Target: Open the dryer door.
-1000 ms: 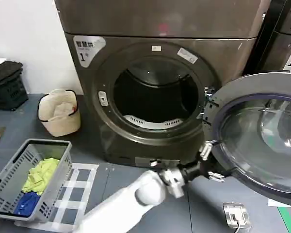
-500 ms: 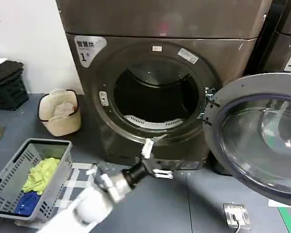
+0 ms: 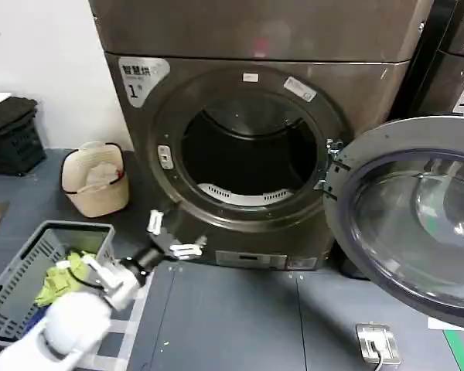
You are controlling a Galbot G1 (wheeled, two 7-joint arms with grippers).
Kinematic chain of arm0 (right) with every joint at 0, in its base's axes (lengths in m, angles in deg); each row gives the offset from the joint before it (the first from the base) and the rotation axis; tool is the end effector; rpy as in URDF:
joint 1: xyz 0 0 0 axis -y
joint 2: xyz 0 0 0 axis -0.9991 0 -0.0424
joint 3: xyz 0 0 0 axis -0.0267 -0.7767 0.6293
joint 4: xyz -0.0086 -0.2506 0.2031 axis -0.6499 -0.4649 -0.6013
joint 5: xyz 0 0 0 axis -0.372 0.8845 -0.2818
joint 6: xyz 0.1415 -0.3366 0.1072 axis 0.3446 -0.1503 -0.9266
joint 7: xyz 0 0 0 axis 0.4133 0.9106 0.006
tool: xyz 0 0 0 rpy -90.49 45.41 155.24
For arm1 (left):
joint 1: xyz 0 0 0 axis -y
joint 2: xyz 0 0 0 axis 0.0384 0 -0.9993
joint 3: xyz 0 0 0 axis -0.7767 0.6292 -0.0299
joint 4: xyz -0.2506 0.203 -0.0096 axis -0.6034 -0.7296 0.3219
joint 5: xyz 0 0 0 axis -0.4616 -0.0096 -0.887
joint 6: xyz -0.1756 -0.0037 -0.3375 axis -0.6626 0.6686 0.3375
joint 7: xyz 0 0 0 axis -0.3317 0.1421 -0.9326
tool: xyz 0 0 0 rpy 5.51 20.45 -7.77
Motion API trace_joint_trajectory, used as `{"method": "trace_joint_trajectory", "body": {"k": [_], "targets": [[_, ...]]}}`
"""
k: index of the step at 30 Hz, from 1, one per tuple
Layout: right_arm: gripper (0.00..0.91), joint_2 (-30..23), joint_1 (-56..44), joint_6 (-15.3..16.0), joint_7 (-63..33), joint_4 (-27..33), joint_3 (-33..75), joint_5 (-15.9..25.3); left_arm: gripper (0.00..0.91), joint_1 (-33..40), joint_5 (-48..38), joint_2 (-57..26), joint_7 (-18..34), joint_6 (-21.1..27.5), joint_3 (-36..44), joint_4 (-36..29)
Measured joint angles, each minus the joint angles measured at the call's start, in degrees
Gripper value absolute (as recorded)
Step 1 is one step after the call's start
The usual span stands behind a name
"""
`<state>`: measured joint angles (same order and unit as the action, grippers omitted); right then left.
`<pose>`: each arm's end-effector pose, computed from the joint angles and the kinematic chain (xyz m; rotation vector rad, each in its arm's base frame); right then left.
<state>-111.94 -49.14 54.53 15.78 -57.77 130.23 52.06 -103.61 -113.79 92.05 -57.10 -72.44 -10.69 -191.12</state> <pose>-0.1374 -0.4601 -0.1495 -1.9185 -1.8783 0.6004 0.2846 0.0510 -0.1736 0.8061 2.9197 0.5042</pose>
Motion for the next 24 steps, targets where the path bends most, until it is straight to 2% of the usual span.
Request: {"method": "trace_joint_trajectory", "body": {"k": [6, 14, 18, 24], "targets": [[0.907, 0.2, 0.5, 0.0, 0.1, -0.2, -0.8, 0.1, 0.907, -6.9, -7.4, -2.6, 4.8, 3.5, -9.5, 0.4], [0.907, 0.1, 1.1, -0.1, 0.1, -0.3, -1.8, 0.2, 0.907, -14.8, -24.9, -3.7, 12.8, 13.7, -22.0, 0.5], [0.907, 0.2, 1.4, -0.1, 0.2, -0.3, -2.4, 0.3, 0.907, -17.1, -32.1, -4.7, 16.7, 17.4, -26.6, 1.7], [0.907, -0.3, 1.6, -0.1, 0.2, -0.8, -3.0, 0.4, 0.907, -16.6, -40.9, -6.6, 20.3, 21.4, -30.1, 5.1]]}}
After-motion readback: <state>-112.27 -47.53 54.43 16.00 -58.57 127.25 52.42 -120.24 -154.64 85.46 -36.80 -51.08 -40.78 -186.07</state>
